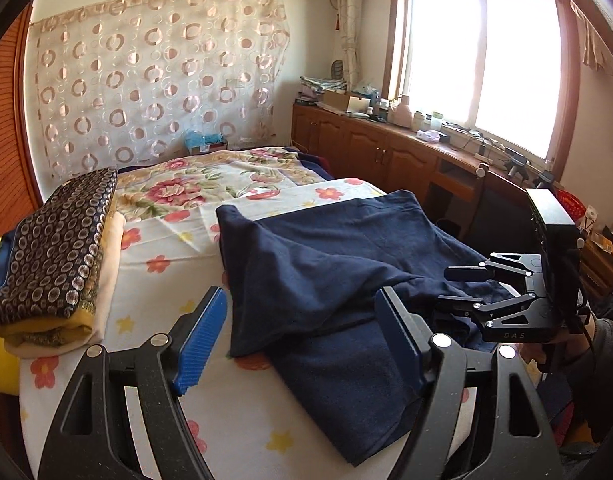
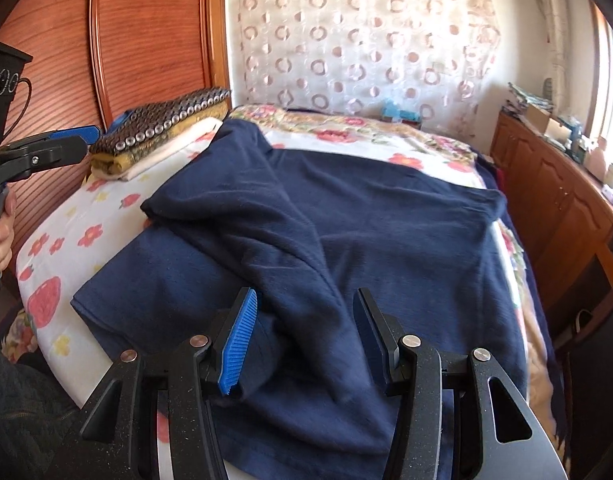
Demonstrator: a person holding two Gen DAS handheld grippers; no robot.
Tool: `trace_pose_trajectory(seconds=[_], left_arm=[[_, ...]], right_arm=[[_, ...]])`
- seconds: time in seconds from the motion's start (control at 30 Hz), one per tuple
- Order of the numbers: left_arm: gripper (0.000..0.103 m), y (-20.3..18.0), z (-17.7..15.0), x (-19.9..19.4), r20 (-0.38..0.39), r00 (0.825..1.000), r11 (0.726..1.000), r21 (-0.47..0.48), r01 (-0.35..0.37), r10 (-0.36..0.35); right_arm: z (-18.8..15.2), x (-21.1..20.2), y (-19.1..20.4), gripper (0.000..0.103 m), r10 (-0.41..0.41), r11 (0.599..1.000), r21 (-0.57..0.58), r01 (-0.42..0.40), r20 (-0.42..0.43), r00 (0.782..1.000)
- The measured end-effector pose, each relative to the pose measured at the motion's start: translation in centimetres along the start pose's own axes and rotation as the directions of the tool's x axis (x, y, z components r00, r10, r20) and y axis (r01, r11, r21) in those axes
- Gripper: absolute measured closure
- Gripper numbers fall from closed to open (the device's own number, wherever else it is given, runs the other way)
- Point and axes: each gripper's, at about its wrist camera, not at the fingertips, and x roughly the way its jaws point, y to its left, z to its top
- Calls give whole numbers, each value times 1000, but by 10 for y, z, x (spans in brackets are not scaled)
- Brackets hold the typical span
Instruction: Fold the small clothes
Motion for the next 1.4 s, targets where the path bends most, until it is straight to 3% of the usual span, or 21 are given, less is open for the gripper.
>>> trace_pose_trajectory(seconds=[0.93, 1.0, 1.07, 1.13, 1.4], left_arm=[[26, 17, -16, 3, -12, 1000, 999, -36, -24, 24], [26, 16, -16, 4, -12, 1000, 999, -34, -26, 25], [26, 17, -16, 4, -12, 1000, 999, -36, -26, 25], [26, 16, -16, 4, -12, 1000, 999, -38, -25, 25], [26, 19, -18, 1, 4, 999, 998, -52, -35, 36]], right_arm=[[29, 43, 3, 51, 51, 999, 12, -50, -127, 991], [28, 42, 6, 58, 44, 999, -9, -46, -125, 991], [27, 41, 9, 78, 24, 999, -34, -29, -121, 992], [25, 38, 12, 88, 10, 998, -55, -16, -112, 994], [31, -2, 26, 93, 16, 999, -41, -14, 53, 998]])
